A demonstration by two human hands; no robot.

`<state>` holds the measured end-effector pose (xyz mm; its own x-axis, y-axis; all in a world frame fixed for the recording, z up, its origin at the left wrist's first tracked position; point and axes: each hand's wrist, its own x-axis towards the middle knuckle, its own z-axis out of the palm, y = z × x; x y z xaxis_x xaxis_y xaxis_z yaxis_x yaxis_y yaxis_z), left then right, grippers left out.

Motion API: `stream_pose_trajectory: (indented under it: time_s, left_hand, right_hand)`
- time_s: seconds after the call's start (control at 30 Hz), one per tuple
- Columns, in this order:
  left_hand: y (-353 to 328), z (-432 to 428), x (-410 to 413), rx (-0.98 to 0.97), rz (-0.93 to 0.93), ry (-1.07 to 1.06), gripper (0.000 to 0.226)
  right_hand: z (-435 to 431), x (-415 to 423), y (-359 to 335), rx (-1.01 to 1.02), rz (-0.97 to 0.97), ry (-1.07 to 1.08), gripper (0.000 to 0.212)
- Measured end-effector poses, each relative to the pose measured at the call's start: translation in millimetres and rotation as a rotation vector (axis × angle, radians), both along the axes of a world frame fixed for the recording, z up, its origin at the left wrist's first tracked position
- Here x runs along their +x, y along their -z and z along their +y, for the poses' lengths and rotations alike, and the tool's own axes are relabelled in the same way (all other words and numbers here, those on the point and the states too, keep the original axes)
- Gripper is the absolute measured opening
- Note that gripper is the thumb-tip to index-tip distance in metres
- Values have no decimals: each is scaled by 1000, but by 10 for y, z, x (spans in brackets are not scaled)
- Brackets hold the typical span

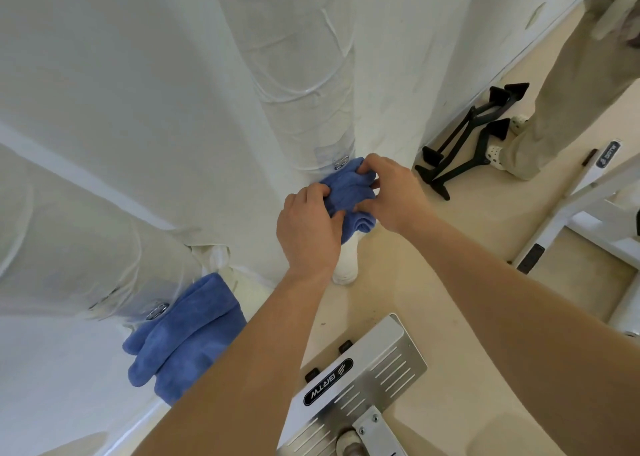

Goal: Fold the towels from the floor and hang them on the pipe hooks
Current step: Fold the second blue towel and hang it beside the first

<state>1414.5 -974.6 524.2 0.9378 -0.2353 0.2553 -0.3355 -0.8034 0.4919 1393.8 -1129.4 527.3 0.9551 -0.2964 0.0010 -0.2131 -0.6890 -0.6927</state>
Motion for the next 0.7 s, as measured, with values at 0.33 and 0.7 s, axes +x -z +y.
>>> stream_pose_trajectory:
  time_s: [0.33, 0.7]
  left_hand:
    - [-51, 196, -111, 14, 77, 126, 32]
    - [-54, -63, -27, -111, 191, 19, 8]
  right_hand:
    - [-42, -371, -107, 281, 61, -24, 83]
    - [123, -121, 63, 162, 40, 94, 60]
